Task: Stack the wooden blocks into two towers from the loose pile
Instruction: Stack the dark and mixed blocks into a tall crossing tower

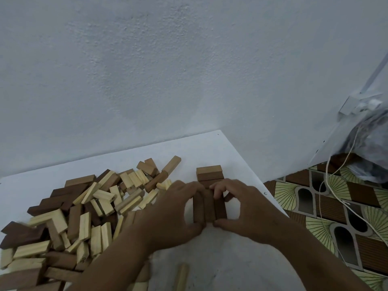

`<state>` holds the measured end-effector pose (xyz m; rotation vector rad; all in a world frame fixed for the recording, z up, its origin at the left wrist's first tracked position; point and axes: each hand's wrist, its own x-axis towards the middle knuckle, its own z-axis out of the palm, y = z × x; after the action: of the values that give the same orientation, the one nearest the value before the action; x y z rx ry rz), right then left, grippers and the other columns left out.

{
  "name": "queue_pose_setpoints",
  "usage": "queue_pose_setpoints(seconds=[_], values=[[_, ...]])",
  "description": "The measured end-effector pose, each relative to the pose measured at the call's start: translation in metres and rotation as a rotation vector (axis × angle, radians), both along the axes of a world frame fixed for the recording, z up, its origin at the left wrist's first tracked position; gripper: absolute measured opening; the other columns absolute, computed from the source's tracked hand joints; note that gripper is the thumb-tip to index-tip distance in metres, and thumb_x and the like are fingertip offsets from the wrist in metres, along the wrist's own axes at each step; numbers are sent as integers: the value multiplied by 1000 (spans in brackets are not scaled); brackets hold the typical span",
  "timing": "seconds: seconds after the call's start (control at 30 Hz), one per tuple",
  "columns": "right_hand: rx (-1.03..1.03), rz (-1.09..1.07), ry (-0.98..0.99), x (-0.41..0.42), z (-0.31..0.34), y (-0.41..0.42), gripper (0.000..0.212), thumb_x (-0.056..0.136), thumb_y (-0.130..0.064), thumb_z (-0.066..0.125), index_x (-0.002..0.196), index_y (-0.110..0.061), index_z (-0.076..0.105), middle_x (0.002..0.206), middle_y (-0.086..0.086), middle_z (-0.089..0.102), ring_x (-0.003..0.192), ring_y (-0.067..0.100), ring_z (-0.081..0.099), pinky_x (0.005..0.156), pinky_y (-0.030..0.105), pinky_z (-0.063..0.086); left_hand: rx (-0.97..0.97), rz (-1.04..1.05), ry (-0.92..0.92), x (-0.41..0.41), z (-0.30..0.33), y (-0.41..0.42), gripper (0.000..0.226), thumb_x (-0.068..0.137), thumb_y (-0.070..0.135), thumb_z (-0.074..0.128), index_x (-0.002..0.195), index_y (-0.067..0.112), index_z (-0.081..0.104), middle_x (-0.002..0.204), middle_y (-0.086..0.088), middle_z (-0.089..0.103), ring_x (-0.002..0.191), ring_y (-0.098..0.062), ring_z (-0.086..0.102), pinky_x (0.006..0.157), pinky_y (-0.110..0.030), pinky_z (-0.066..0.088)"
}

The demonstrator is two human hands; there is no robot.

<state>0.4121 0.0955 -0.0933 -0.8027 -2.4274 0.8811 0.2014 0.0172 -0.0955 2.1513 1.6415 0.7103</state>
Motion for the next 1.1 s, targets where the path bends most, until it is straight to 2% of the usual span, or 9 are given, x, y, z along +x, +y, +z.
queue_pose_setpoints(seconds=[0.13,0.33,0.53,0.67,0.77,0.83,0.93,1.0,1.1], values=[[-23,-12,-5,-5,17,24,46,66,-34,82,96,-39,48,110,-15,60,104,10,57,86,38,51,49,60,-21,1,11,20,51,73,34,76,116,35,47,101,17,53,100,-5,46,77,-22,44],[-31,-7,-61,-12,30,60,47,70,-26,82,100,-38,47,114,-21,59,108,5,54,94,34,46,-3,128,-49,-1,16,57,51,69,45,72,111,42,43,104,11,55,101,-13,49,79,-43,50],[-85,-39,-133,-16,26,79,53,69,-22,81,105,-39,46,120,-20,55,108,13,57,88,46,53,-96,175,-49,-2,11,75,70,67,47,75,125,48,34,115,20,53,110,-10,44,91,-43,48],[-128,-40,-134,-17,14,79,56,69,-24,82,110,-40,48,123,-24,53,120,-1,48,92,38,51,-189,199,-9,-4,10,74,80,73,51,73,138,49,26,126,23,49,125,-11,33,102,-44,40],[-133,-64,-135,-10,13,77,70,68,-34,85,124,-46,44,133,-34,43,127,-8,36,98,23,36,-234,224,-2,-7,9,66,101,72,57,75,149,45,11,148,19,32,138,-12,19,112,-44,31],[-135,-109,-77,-3,10,73,72,73,-43,80,132,-49,38,138,-37,36,131,-8,31,102,21,32,-214,271,-150,-7,7,56,101,75,52,77,149,48,8,146,22,29,136,-8,24,111,-38,32],[-237,-221,105,-3,-4,58,51,88,-52,53,136,-48,36,144,-31,36,135,-10,29,111,23,28,-207,384,-696,8,3,42,70,93,32,63,148,46,23,149,25,35,135,-4,35,102,-25,35],[-349,-312,184,-10,-15,45,50,91,-57,36,140,-45,34,147,-25,35,136,-9,29,113,24,26,-239,453,-961,23,1,38,56,96,42,52,148,44,30,149,25,38,138,1,33,109,-27,31],[-367,-416,198,-18,-29,32,60,89,-60,22,145,-40,28,152,-18,29,144,5,19,119,34,18,-271,516,-943,41,1,31,58,95,67,32,149,46,28,152,30,26,141,4,19,122,-38,15]])
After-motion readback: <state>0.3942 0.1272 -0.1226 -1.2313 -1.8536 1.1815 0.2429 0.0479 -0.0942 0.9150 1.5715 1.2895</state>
